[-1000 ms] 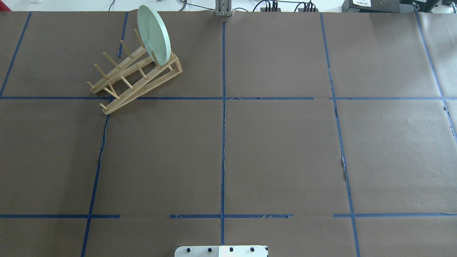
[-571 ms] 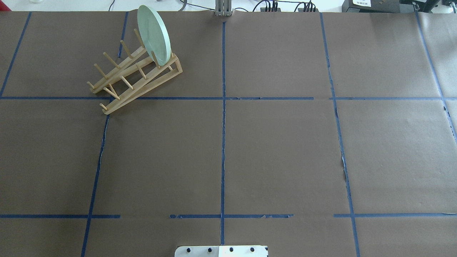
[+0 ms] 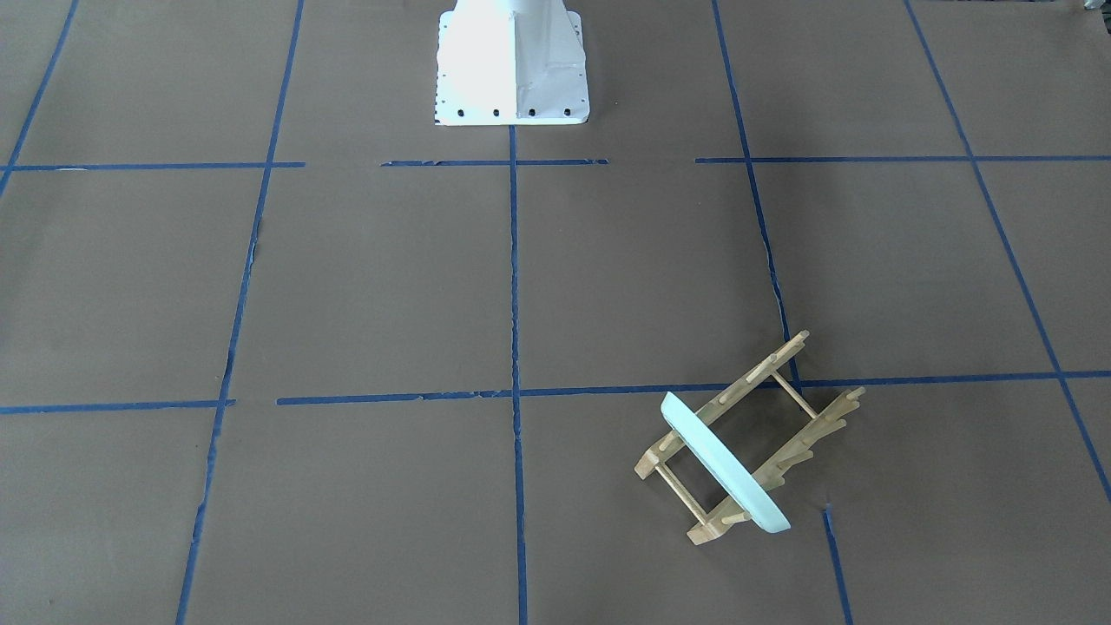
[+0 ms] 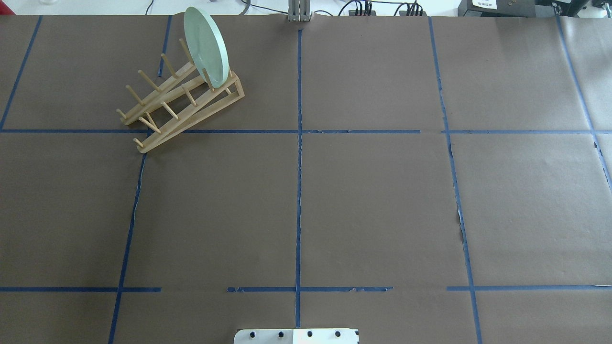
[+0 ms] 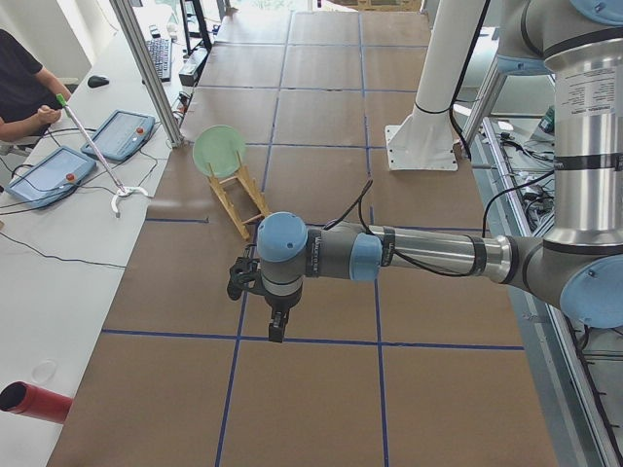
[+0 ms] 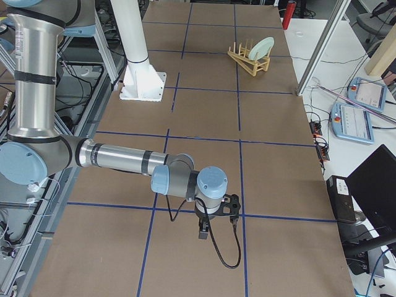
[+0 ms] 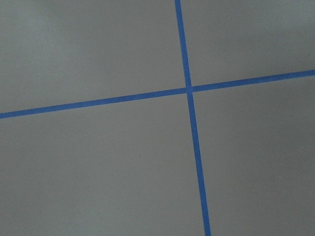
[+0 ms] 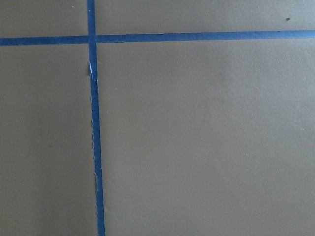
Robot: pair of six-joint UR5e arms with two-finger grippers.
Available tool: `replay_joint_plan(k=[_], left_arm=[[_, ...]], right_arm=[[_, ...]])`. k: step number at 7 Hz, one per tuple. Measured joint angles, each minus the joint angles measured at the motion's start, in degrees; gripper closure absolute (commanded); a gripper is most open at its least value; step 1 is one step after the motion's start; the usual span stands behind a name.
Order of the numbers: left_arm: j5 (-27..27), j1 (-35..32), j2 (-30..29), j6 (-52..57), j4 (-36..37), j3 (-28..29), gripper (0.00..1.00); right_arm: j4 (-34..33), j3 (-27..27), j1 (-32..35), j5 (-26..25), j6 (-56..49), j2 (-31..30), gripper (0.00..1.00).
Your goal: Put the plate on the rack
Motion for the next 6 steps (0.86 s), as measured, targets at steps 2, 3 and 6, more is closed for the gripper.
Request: replay_joint_plan(k=[2,3,6], left_arm=[[-2.4,-0.1,1.2,0.2,1.5,-0.1,0.0],[-2.6,-0.1,1.5,0.2,1.7,-0.2,0.0],[-2.6,-0.1,1.4,0.6,1.9,0.5,0.0]], right_arm=[[0.0,0.0,0.0,0.0,0.0,0.0,0.0],[0.0,0.0,0.0,0.0,0.0,0.0,0.0],[0.0,0.0,0.0,0.0,0.0,0.0,0.0]])
